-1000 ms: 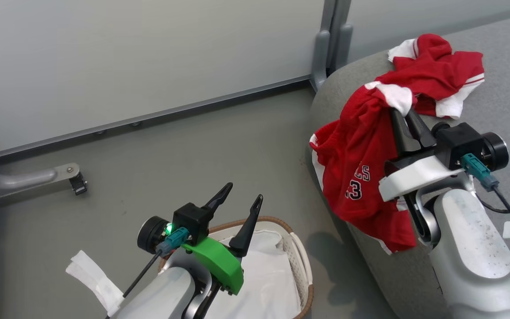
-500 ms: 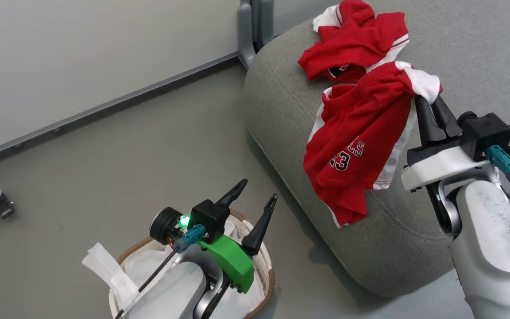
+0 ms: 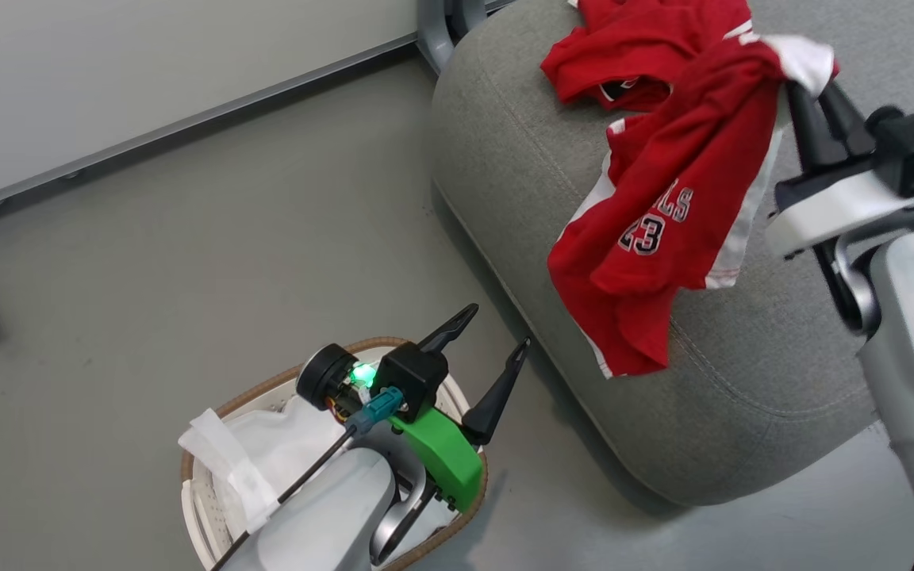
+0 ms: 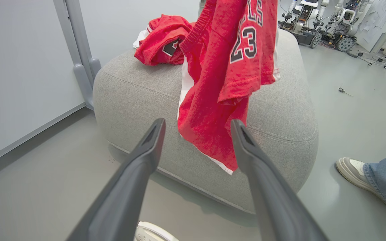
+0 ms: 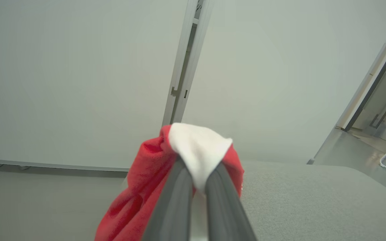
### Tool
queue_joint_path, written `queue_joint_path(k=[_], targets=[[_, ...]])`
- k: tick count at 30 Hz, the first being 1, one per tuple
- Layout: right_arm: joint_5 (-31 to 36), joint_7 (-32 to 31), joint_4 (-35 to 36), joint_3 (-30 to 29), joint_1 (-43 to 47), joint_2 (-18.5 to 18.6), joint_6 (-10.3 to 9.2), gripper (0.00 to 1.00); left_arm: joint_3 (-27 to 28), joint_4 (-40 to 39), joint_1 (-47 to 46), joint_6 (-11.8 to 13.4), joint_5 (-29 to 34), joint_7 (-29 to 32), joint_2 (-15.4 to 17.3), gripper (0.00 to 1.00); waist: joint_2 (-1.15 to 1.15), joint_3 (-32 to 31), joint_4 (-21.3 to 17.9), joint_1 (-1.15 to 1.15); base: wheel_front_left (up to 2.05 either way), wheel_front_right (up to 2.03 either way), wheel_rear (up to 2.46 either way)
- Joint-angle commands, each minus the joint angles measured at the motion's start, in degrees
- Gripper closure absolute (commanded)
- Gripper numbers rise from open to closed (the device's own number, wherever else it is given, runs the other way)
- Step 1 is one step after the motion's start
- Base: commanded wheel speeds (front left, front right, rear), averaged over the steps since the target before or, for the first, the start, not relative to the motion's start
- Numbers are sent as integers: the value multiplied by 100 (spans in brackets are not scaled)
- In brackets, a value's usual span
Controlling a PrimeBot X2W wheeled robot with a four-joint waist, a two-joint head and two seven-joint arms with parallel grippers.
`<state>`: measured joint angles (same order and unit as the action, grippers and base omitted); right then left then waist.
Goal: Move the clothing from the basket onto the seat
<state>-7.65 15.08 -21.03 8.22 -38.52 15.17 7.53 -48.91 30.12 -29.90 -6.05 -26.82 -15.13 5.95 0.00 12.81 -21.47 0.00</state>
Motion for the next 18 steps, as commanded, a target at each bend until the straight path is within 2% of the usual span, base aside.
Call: queue_joint_path(k=[1,4,11,15,18], targets=[[-53,14,-54,7,-240,133,-8,100,-14,-10,-106,-20,76,-1,-41,0,0,204,264,0,0,0,0],[-72,14,-264,-91,-884,686,-9,100,-51,-48,-188,-32,127,-1,-78,0,0,384,529,0,0,0,0],[55,-278,-734,-756,-2230,2040,-8,100,-178,-168,-507,-42,283,-2,-171,0,0,914,1237,0,0,0,0],[153,-488,-1065,-1097,-2789,2486,-8,100,-221,-257,-712,-51,362,-2,-212,0,0,1264,1627,0,0,0,0],[269,-544,-1396,-1211,-3006,2590,-8,100,-236,-298,-850,-55,398,-2,-231,0,0,1524,1875,0,0,0,0]])
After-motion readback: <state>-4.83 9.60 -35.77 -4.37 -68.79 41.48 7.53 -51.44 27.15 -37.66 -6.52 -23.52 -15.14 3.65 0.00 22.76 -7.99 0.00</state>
